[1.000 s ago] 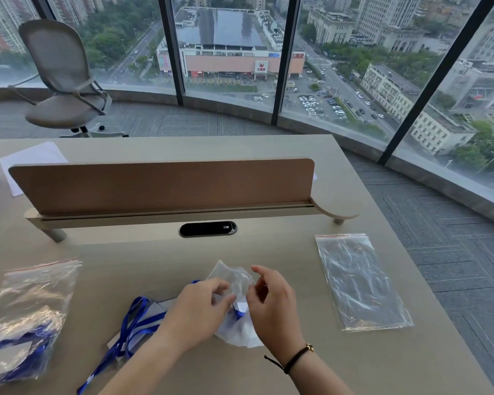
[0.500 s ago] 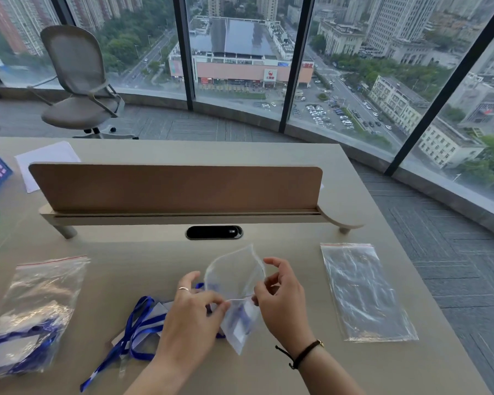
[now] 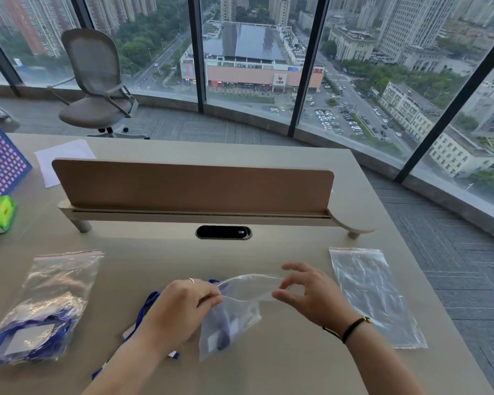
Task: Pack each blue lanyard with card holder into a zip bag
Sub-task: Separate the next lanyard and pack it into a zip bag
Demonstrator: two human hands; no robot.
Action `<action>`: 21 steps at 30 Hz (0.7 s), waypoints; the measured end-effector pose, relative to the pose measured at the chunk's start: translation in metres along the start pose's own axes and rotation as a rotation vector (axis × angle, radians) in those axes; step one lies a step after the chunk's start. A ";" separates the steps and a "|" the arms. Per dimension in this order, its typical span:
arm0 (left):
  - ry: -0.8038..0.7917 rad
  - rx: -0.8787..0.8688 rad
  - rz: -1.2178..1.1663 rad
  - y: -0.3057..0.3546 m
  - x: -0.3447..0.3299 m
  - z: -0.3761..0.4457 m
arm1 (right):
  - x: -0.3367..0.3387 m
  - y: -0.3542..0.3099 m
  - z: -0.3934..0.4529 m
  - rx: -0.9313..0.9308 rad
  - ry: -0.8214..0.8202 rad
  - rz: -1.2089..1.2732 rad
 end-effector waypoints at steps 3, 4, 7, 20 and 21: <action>-0.016 -0.036 -0.003 -0.003 0.011 -0.002 | 0.008 -0.005 0.000 0.040 0.009 -0.012; -0.012 -0.042 -0.002 -0.004 0.016 -0.004 | 0.010 -0.008 -0.001 0.052 0.020 0.003; 0.013 -0.014 -0.056 -0.014 0.030 -0.007 | 0.018 -0.017 -0.002 0.076 0.087 0.075; 0.139 0.294 -0.502 -0.067 0.093 -0.034 | 0.046 -0.077 -0.008 0.032 0.242 0.471; 0.150 0.296 -0.544 -0.070 0.100 -0.036 | 0.045 -0.084 -0.006 0.032 0.231 0.485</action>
Point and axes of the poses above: each hand's wrist, its own z-axis towards the middle knuckle, its own x-axis out of the back of the hand, y = z × x, the point moved 10 cm from there along z, towards the middle knuckle, and after that the axes turned 10 degrees about -z, right-handed, at the moved point
